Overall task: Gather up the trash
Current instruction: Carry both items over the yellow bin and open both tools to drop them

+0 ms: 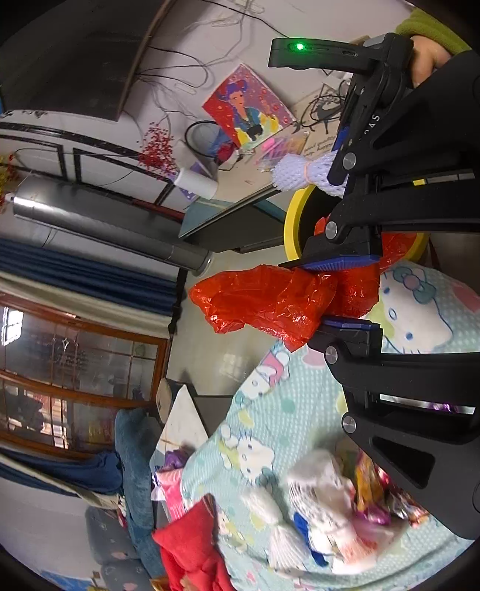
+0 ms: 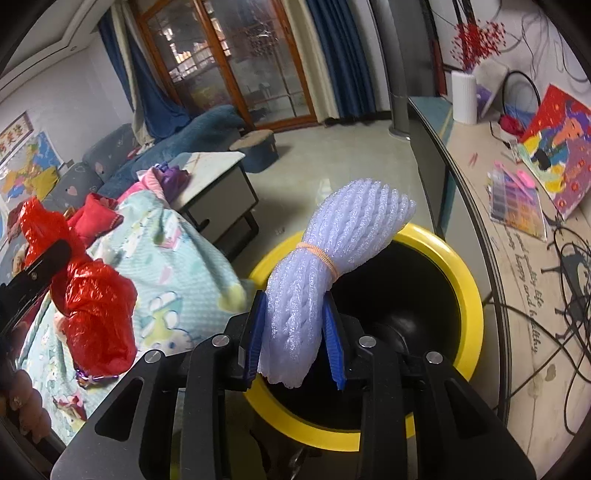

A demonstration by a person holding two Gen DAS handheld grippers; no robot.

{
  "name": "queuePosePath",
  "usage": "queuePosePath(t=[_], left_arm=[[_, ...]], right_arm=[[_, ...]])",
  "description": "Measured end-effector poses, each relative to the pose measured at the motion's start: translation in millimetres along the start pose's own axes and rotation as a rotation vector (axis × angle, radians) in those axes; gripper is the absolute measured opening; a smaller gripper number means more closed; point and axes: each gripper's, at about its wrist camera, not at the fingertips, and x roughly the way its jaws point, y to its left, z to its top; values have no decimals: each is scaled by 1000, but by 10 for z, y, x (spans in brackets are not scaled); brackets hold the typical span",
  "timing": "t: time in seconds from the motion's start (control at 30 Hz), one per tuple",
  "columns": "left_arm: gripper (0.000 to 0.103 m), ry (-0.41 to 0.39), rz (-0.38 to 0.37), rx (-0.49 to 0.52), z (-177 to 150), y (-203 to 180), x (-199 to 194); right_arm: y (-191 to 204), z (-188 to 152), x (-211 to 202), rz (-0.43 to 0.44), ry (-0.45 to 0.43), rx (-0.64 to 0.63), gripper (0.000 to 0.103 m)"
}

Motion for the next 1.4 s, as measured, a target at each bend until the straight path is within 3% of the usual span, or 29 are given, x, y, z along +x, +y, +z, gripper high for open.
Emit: queuePosePath(t=[0.5,0.6,0.63,0.77,1.0,1.1,1.2,1.4], left_arm=[[15,104,6,70,-92,-432,723],[16,127,-10,65,-98,-460,805],[19,130,-13,66,-106,-476,817],[46,145,-48,55,-108,-488,845],[73,137,-53,11,-89,-380,747],[87,122,-49,-12,-86,-302,657],[92,103,-32,-33,-85,-220,539],[92,46,23,-54,-82,-30,269]], right_arm=[[-394,-216,259,-5,106,46,31],[-425,-237,268,3,114,56,38],[-440,-239,269,5,118,63,41],[-484,-227,252,0,116,81,50],[-478,-181,173,-11,89,86,56],[-429,-165,116,-14,69,79,63],[-337,-128,46,-19,33,57,66],[-67,-69,-152,-25,-66,-16,74]])
